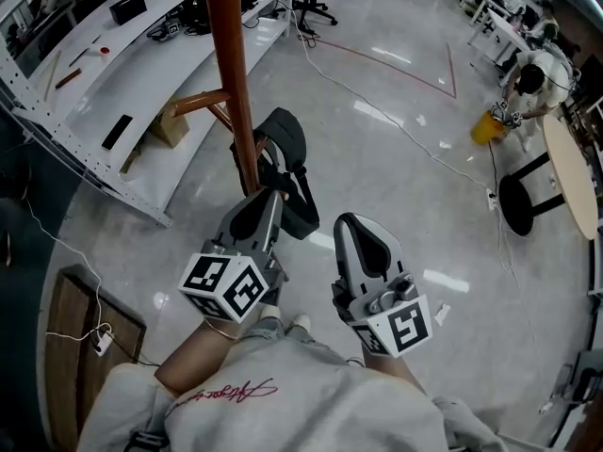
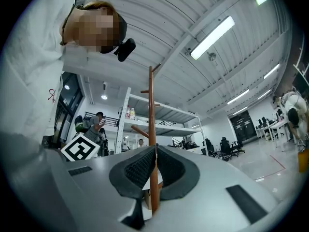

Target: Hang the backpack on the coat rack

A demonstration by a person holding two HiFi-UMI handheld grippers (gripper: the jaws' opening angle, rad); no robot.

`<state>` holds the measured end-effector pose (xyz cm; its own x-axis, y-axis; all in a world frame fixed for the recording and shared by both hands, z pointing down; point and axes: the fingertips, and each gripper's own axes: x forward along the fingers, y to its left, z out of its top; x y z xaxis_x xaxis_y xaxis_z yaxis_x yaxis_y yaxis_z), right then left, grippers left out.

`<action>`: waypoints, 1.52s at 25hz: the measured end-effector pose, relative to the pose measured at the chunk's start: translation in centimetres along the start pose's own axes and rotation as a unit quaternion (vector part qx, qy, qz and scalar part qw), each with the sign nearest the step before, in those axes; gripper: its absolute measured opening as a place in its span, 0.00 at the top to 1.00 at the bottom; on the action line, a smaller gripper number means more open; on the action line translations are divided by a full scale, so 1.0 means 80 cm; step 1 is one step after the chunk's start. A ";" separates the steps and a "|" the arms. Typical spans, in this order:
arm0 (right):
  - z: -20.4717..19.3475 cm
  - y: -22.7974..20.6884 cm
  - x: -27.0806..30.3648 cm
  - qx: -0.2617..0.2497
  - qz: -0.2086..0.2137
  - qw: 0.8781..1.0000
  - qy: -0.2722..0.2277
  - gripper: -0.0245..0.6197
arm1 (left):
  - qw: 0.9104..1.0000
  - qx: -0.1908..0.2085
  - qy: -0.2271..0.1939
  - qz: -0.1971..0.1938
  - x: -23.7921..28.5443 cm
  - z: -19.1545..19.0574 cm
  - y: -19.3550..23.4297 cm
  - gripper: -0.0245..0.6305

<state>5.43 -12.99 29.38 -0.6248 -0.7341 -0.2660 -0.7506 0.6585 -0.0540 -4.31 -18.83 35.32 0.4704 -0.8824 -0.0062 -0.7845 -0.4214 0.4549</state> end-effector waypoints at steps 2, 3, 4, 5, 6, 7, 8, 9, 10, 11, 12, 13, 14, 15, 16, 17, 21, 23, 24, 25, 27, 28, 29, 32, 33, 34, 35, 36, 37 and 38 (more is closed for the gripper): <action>0.002 0.003 0.001 -0.005 0.002 1.000 -0.002 0.93 | 1.000 0.018 -0.013 -0.016 -0.013 0.009 -0.011 0.94; 0.003 0.005 0.002 -0.007 0.004 1.000 -0.002 0.93 | 0.999 0.024 -0.019 -0.023 -0.018 0.013 -0.017 0.94; 0.004 0.008 0.004 -0.009 0.005 1.000 -0.002 0.93 | 0.999 0.028 -0.022 -0.027 -0.023 0.015 -0.021 0.94; 0.004 0.010 0.005 -0.009 0.007 1.000 -0.001 0.93 | 0.999 0.030 -0.024 -0.030 -0.026 0.016 -0.024 0.94; 0.004 0.011 0.006 -0.010 0.009 1.000 0.000 0.93 | 0.999 0.034 -0.025 -0.030 -0.027 0.016 -0.027 0.94; 0.004 0.013 0.008 -0.011 0.011 1.000 0.001 0.93 | 0.998 0.039 -0.025 -0.030 -0.028 0.016 -0.029 0.94; 0.004 0.015 0.009 -0.012 0.013 1.000 0.002 0.93 | 0.998 0.043 -0.024 -0.030 -0.029 0.016 -0.030 0.94; 0.004 0.017 0.010 -0.014 0.015 1.000 0.003 0.93 | 0.998 0.046 -0.024 -0.031 -0.030 0.016 -0.033 0.94; 0.004 0.018 0.011 -0.016 0.017 1.000 0.003 0.93 | 0.998 0.047 -0.023 -0.033 -0.031 0.015 -0.035 0.94; 0.003 0.020 0.012 -0.017 0.019 1.000 0.004 0.93 | 0.998 0.047 -0.023 -0.035 -0.032 0.015 -0.038 0.94; 0.002 0.021 0.013 -0.017 0.021 1.000 0.005 0.93 | 0.998 0.047 -0.023 -0.037 -0.033 0.014 -0.040 0.94; 0.001 0.022 0.014 -0.018 0.023 1.000 0.006 0.93 | 0.998 0.045 -0.023 -0.039 -0.033 0.013 -0.042 0.94; 0.000 0.023 0.015 -0.018 0.024 1.000 0.007 0.93 | 0.998 0.042 -0.022 -0.040 -0.034 0.012 -0.043 0.94; 0.000 0.024 0.016 -0.019 0.026 0.999 0.008 0.93 | 0.998 0.040 -0.021 -0.040 -0.034 0.011 -0.044 0.94; 0.000 0.025 0.016 -0.019 0.027 0.999 0.008 0.93 | 0.998 0.039 -0.020 -0.040 -0.035 0.011 -0.044 0.94; 0.000 0.026 0.017 -0.019 0.027 0.999 0.007 0.93 | 0.998 0.040 -0.019 -0.039 -0.036 0.010 -0.044 0.94; 0.000 0.030 0.019 -0.021 0.031 0.999 0.008 0.93 | 0.998 0.047 -0.021 -0.035 -0.039 0.012 -0.044 0.94; -0.001 0.031 0.020 -0.021 0.032 0.999 0.011 0.93 | 0.998 0.050 -0.021 -0.035 -0.039 0.013 -0.045 0.94; -0.002 0.032 0.020 -0.021 0.033 0.999 0.013 0.93 | 0.998 0.052 -0.021 -0.035 -0.039 0.013 -0.046 0.94; -0.003 0.033 0.020 -0.021 0.033 0.999 0.015 0.93 | 0.998 0.053 -0.020 -0.035 -0.040 0.013 -0.047 0.94; -0.004 0.034 0.020 -0.023 0.032 0.999 0.019 0.93 | 0.998 0.054 -0.020 -0.034 -0.041 0.013 -0.047 0.94; -0.005 0.034 0.019 -0.024 0.032 0.999 0.021 0.93 | 0.998 0.054 -0.020 -0.033 -0.042 0.013 -0.047 0.94; -0.006 0.035 0.019 -0.025 0.031 0.999 0.022 0.93 | 0.998 0.054 -0.021 -0.032 -0.043 0.014 -0.046 0.94; -0.010 0.037 0.019 -0.028 0.031 0.999 0.028 0.93 | 0.998 0.054 -0.021 -0.030 -0.045 0.016 -0.043 0.94; -0.012 0.037 0.019 -0.029 0.032 0.999 0.032 0.93 | 0.998 0.055 -0.022 -0.030 -0.046 0.016 -0.042 0.94; -0.014 0.038 0.019 -0.029 0.033 0.998 0.036 0.93 | 0.998 0.055 -0.022 -0.029 -0.046 0.016 -0.042 0.94; -0.015 0.038 0.019 -0.030 0.034 0.998 0.038 0.93 | 0.998 0.056 -0.023 -0.030 -0.045 0.017 -0.043 0.94; -0.016 0.039 0.019 -0.031 0.034 0.998 0.039 0.93 | 0.998 0.057 -0.024 -0.031 -0.045 0.017 -0.044 0.94; -0.015 0.039 0.019 -0.031 0.034 0.998 0.039 0.93 | 0.998 0.058 -0.024 -0.032 -0.044 0.018 -0.046 0.94; -0.014 0.039 0.019 -0.032 0.034 0.998 0.039 0.93 | 0.997 0.059 -0.024 -0.033 -0.044 0.018 -0.047 0.94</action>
<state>1.88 -12.22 29.91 -0.6881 -0.6999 -0.1912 -0.7161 0.6977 0.0231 -3.63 -14.47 32.35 0.5048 -0.8598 -0.0776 -0.7955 -0.4982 0.3450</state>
